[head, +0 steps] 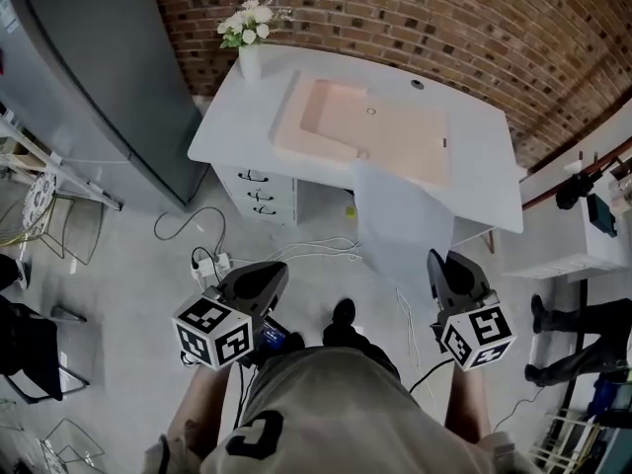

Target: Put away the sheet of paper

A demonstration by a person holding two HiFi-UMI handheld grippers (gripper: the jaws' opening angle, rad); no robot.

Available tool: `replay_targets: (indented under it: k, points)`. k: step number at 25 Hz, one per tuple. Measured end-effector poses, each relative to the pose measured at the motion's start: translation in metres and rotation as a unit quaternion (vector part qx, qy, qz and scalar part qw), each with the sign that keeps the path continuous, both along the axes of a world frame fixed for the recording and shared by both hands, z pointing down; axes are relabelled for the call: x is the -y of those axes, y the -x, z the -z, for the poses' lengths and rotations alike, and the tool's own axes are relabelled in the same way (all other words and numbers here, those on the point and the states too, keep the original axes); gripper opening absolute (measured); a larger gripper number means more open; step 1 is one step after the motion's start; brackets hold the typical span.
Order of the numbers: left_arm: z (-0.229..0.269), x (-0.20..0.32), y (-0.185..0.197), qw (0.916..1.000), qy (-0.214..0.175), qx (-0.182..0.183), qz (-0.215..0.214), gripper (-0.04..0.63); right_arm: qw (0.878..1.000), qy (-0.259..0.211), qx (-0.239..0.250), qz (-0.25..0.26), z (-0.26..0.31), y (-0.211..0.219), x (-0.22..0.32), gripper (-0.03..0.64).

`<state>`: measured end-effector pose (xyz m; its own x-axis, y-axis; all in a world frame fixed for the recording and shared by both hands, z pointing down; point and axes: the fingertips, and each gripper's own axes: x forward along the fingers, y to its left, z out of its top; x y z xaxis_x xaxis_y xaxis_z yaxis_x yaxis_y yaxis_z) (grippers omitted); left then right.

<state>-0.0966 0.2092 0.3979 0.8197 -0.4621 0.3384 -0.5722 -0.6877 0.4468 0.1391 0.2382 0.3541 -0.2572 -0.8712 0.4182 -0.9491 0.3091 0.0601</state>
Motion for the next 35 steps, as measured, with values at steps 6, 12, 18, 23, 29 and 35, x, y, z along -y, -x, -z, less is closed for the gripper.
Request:
replay_targets:
  k: [6, 12, 18, 23, 29, 35]
  points:
    - [0.009, 0.025, -0.039, 0.9997, -0.013, 0.018, -0.007, 0.015, 0.999, -0.014, -0.045, -0.005, 0.000, -0.038, 0.024, 0.023]
    - [0.009, 0.038, -0.072, 0.9995, -0.011, 0.028, -0.005, 0.015, 0.998, -0.012, -0.053, 0.013, -0.005, -0.067, 0.045, 0.023]
    - [0.011, 0.056, -0.092, 0.9990, -0.009, 0.042, 0.015, 0.015, 0.998, -0.007, -0.045, 0.040, -0.009, -0.088, 0.067, 0.024]
    - [0.011, 0.068, -0.114, 0.9985, -0.014, 0.046, 0.028, 0.015, 0.999, -0.001, -0.007, 0.045, -0.013, -0.112, 0.087, 0.024]
    - [0.004, 0.081, -0.124, 0.9970, -0.017, 0.055, 0.052, 0.015, 0.997, -0.001, 0.046, 0.054, -0.014, -0.124, 0.105, 0.023]
    - [0.007, 0.090, -0.140, 0.9959, -0.022, 0.063, 0.061, 0.015, 0.996, 0.006, 0.057, 0.063, -0.018, -0.144, 0.111, 0.025]
